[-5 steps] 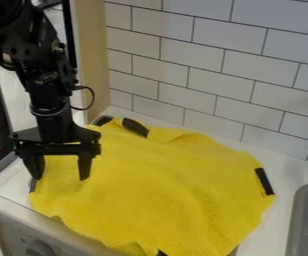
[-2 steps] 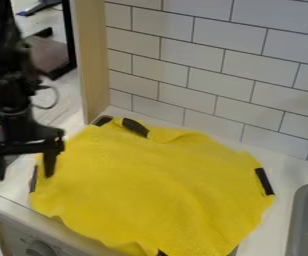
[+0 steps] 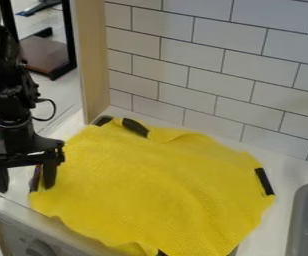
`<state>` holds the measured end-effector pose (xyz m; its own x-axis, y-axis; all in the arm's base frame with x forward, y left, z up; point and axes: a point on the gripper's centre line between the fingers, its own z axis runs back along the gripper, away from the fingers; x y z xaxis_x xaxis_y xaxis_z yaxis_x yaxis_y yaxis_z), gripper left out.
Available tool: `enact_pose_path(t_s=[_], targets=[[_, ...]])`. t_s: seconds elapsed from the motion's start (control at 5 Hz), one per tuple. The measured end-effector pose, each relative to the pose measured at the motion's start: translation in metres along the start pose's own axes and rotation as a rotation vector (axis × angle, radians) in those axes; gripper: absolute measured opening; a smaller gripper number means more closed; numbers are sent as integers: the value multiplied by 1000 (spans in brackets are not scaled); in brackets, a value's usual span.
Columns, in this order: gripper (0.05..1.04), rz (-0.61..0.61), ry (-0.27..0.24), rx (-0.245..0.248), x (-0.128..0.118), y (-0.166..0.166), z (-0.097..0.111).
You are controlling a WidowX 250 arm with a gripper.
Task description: Fold the cloth from the bottom left to top right
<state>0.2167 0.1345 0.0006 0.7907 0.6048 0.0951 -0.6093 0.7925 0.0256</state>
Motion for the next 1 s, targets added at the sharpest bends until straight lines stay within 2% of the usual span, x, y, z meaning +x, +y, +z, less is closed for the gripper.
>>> enact_pose_path(t_s=[0.2, 0.4, 0.6, 0.8, 1.0], targets=[[944, -8, -11, -34, 2, -6, 0], [638, -24, -21, -39, 3, -9, -1], [382, -37, -36, -32, 5, -12, 0], [200, -33, -36, -32, 4, -12, 0], [99, -23, -2, -44, -1, -14, 0]])
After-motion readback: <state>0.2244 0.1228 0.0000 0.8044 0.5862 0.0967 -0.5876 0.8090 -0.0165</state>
